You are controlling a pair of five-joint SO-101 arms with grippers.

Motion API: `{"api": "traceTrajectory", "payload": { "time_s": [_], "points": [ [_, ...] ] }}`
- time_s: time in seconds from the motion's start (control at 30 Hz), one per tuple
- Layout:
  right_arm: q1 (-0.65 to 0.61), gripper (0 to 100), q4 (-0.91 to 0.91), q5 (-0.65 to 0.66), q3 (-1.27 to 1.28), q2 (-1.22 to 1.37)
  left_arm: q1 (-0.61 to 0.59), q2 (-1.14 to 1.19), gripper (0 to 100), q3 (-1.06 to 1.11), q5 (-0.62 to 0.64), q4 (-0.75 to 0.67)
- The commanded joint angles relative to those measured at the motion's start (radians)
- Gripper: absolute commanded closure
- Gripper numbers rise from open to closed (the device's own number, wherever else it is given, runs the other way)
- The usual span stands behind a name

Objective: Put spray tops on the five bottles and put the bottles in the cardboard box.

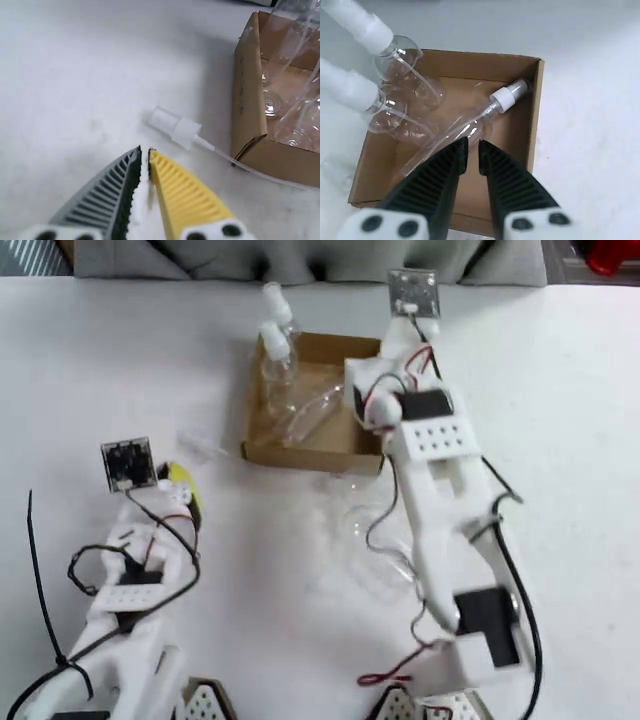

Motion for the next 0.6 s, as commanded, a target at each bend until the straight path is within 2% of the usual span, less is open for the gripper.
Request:
{"api": "traceTrajectory", "payload": {
  "time_s": [0.0, 0.57],
  "points": [
    [0.024, 97.8, 0.087, -0.120, -0.210, 0.101, 0.007, -0.036, 97, -0.008, 0.006, -0.031],
    [0.067, 97.6, 0.108, -0.149, -0.566, 0.535, 0.021, -0.036, 97, -0.008, 0.006, -0.031]
  ]
}}
